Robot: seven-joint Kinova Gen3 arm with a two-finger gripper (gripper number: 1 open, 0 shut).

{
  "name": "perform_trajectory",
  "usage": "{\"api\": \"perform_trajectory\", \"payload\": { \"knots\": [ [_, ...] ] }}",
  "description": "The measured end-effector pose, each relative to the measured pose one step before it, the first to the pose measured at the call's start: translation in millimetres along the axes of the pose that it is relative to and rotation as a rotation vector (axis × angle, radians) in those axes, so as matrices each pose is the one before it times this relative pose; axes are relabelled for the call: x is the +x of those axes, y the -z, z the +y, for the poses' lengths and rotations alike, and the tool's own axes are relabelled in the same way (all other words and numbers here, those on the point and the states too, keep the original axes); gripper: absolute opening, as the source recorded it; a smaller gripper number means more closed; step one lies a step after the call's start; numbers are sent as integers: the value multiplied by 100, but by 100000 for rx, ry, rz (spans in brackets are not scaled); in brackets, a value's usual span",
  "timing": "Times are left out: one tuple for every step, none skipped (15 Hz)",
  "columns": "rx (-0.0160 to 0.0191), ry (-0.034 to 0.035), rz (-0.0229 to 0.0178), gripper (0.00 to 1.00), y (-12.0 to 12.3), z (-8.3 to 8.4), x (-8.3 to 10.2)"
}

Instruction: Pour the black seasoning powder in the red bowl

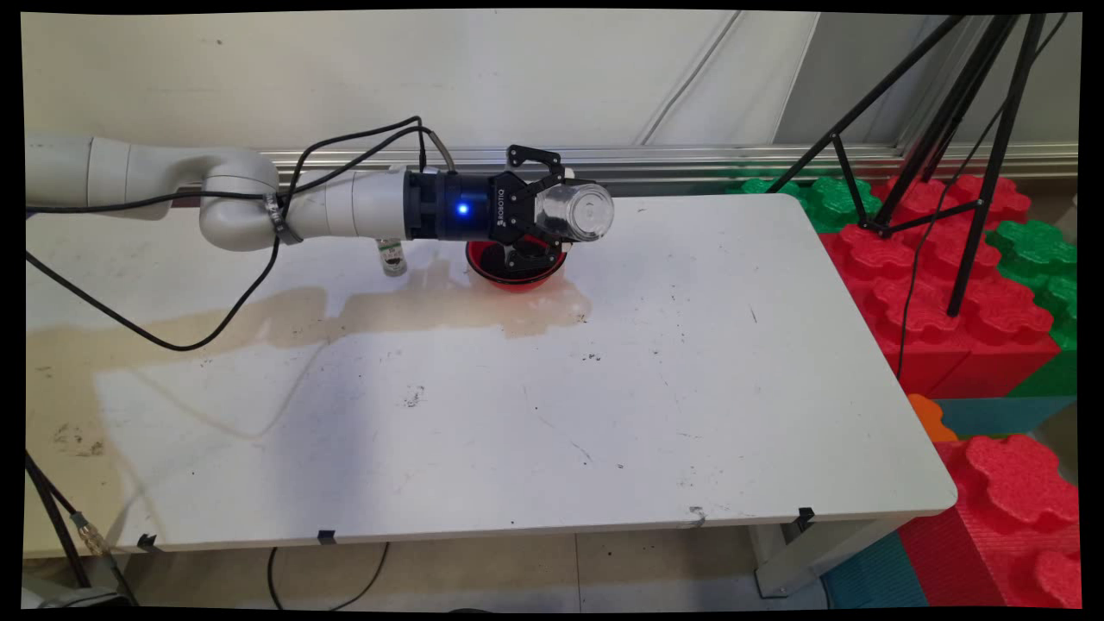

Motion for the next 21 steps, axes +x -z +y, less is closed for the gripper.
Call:
{"api": "perform_trajectory", "payload": {
  "knots": [
    [-245, 457, 97, 0, -12, 85, -33],
    [-232, 490, 138, 0, -19, 88, -30],
    [-205, 407, 163, 0, -4, 70, -18],
    [-143, 278, 77, 0, -5, 52, -18],
    [-241, 473, 168, 0, -9, 83, -19],
    [-295, 561, 236, 0, 1, 88, -12],
    [-348, 618, 257, 0, 17, 96, -7],
    [-313, 532, 243, 0, -6, 96, -4],
    [-241, 365, 151, 0, 6, 64, -1],
    [-275, 547, 186, 0, 6, 72, -12],
    [-321, 608, 241, 0, 4, 90, -18],
    [-334, 613, 229, 0, -6, 94, -24],
    [-382, 719, 243, 0, 14, 93, -30],
    [-264, 630, 227, 0, 1, 61, -34],
    [-318, 737, 223, 0, -7, 72, -58],
    [-328, 824, 209, 0, 2, 60, -71],
    [-268, 712, 192, 0, 8, 40, -58],
    [-175, 473, 133, 0, 15, 18, -43],
    [-273, 749, 160, 0, 14, 31, -62],
    [-161, 472, 112, 0, 7, 19, -36],
    [-247, 677, 99, 0, 15, 20, -52]
  ]
}}
